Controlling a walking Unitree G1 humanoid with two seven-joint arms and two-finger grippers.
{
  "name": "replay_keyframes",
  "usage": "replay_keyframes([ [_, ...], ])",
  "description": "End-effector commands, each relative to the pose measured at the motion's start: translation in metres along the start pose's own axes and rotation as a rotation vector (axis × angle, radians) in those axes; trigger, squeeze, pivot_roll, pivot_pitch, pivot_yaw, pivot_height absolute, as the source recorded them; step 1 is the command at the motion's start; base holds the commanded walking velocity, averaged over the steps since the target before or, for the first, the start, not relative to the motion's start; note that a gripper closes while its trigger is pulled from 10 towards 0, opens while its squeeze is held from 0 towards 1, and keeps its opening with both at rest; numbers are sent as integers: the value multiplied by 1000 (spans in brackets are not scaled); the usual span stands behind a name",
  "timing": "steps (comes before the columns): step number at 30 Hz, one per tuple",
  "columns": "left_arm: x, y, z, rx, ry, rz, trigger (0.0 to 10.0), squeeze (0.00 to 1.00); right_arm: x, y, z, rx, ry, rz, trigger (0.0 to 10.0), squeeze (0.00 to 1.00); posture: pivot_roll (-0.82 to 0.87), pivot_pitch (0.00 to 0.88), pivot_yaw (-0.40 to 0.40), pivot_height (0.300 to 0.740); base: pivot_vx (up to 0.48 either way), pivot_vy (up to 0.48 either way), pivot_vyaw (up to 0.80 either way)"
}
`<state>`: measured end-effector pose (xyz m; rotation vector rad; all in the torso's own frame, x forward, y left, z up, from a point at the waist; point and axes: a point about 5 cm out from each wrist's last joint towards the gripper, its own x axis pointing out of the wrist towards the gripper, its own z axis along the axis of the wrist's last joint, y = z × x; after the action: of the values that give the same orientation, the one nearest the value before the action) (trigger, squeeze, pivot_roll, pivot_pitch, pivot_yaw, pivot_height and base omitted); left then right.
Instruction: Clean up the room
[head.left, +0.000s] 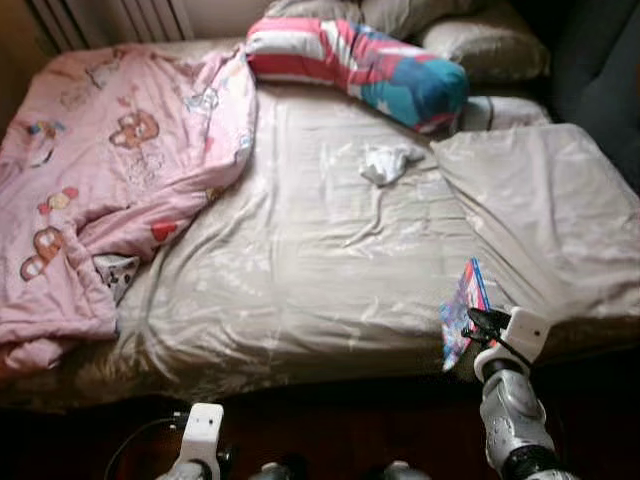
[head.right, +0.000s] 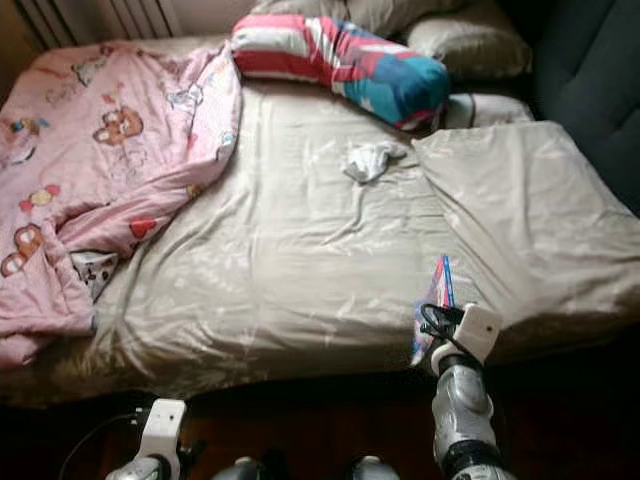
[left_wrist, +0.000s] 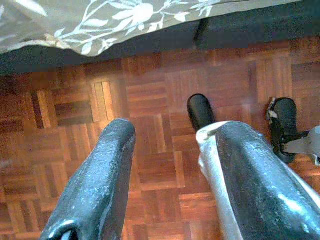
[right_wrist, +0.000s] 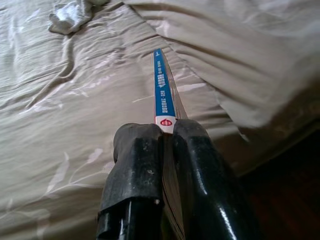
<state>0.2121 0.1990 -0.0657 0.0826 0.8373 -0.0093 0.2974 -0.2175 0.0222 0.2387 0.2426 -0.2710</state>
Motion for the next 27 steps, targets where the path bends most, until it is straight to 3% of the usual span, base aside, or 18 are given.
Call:
replay_keyframes([
  [1, -2, 3, -10, -4, 35, 7, 10000, 0, 0, 2, 3, 0, -20, 10, 10000, 0, -168, 198, 43, 740, 0, 0, 0],
  [10, -1, 1, -7, -8, 21, 0, 10000, 0, 1, 5, 5, -45, -26, 47, 10000, 0, -166, 198, 41, 740, 144, 0, 100],
  [27, -1, 0, -4, -7, 11, 0, 10000, 0, 1, 1, 5, -5, -27, 20, 10000, 0, -164, 200, 42, 740, 303, 0, 87],
])
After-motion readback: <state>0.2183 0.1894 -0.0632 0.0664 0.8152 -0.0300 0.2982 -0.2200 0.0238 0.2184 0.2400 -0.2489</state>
